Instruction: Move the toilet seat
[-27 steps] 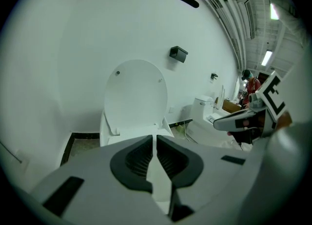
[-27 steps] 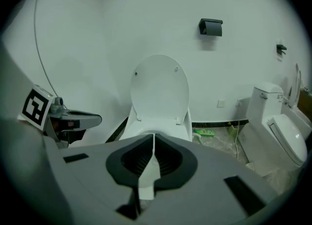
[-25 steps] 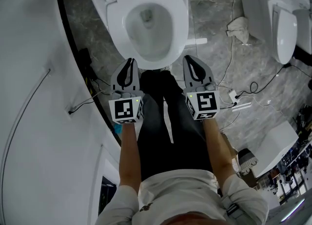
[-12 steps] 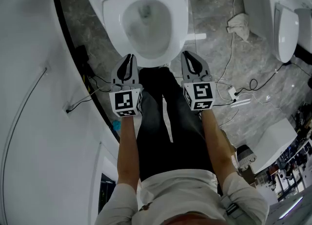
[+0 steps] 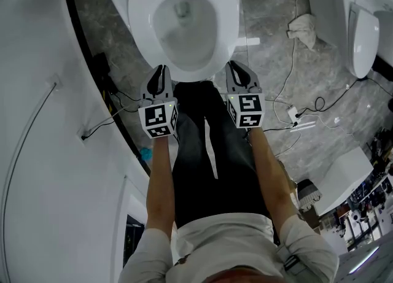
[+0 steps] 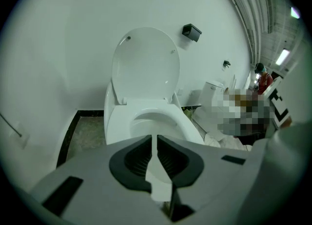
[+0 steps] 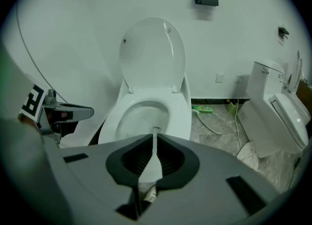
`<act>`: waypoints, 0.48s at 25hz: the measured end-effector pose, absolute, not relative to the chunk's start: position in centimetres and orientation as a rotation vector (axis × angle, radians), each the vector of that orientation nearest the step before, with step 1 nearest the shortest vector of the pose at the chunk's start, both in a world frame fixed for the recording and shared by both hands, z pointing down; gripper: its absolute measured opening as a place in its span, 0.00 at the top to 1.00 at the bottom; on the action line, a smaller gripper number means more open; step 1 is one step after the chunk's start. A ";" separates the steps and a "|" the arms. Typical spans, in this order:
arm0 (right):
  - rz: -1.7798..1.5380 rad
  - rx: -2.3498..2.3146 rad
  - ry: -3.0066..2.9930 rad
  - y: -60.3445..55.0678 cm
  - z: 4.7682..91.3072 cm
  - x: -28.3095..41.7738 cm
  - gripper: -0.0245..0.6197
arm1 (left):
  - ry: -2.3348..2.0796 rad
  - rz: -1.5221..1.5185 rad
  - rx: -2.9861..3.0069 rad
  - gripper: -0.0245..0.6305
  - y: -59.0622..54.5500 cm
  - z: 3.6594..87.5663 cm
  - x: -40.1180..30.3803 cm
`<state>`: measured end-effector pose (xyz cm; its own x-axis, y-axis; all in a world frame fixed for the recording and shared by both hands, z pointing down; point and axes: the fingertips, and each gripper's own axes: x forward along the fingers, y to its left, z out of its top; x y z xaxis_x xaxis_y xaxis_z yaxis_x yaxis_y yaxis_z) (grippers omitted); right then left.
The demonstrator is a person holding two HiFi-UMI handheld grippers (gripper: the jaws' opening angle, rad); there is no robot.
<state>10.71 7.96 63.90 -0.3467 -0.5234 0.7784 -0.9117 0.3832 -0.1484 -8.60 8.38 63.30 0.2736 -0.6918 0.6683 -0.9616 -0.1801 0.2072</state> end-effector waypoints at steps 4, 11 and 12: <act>0.794 1.225 -1.973 8.2 65.5 10.9 0.91 | -1.483 0.607 1.901 0.92 9.0 65.3 -9.2; 0.819 1.243 -1.917 8.6 68.1 11.6 0.81 | -1.450 0.661 1.857 0.90 10.4 68.4 -9.7; 0.827 1.245 -1.909 8.7 68.5 11.6 0.80 | -1.445 0.669 1.850 0.89 10.6 68.8 -9.7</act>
<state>11.64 8.70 68.46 -0.2910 -0.4846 0.8249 -0.9332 0.3338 -0.1331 -9.73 10.56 68.81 0.2491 -0.6149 0.7482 -0.9684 -0.1460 0.2024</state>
